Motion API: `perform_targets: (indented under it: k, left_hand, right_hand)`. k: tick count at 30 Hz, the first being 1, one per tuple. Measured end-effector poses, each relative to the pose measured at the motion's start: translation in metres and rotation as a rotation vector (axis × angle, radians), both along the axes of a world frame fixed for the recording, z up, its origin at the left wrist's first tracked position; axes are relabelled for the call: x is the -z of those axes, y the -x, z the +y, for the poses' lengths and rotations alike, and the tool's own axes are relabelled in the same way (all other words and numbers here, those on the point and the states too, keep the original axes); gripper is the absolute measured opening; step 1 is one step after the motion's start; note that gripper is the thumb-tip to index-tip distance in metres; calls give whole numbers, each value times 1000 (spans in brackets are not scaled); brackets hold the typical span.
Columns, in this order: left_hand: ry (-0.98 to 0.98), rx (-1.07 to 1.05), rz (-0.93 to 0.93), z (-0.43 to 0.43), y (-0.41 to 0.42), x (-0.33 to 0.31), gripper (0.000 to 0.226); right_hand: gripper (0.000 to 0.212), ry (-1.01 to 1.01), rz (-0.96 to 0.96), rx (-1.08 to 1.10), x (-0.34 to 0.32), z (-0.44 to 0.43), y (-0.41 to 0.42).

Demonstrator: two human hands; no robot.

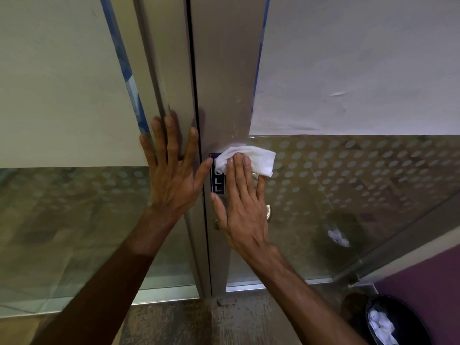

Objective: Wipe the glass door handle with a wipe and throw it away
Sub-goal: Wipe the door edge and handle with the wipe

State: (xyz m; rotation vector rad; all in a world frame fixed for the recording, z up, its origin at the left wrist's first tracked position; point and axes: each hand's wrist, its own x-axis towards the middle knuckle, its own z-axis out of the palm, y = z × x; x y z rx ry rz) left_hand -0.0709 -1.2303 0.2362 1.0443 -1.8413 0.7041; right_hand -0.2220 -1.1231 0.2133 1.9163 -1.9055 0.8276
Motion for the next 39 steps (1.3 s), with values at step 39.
perform_targets:
  k: [39]
  left_hand:
    - [2, -1, 27, 6, 3, -6, 78]
  right_hand:
    - [79, -110, 921, -397, -40, -9, 98]
